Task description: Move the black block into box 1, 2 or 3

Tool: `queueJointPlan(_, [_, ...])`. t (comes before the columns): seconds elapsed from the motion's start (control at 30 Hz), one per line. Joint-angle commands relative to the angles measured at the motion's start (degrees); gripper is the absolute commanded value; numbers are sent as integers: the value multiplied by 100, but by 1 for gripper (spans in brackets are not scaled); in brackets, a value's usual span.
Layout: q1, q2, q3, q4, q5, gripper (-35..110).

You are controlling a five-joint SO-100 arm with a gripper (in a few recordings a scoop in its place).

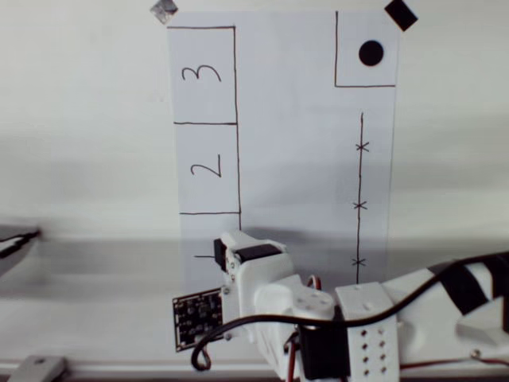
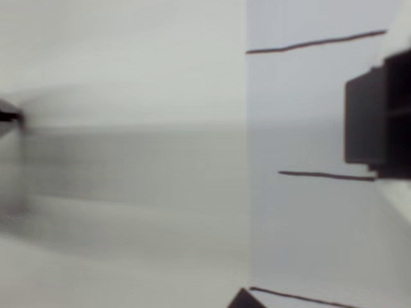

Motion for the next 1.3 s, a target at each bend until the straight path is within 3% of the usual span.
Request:
queueJointPlan(0.0, [-158,70,-624,-105,97,0])
queueJointPlan(1.1, [-62,-686,-1266,-475,-97,0])
queueJointPlan(1.27, [-70,-712,-1230,-475,-132,6])
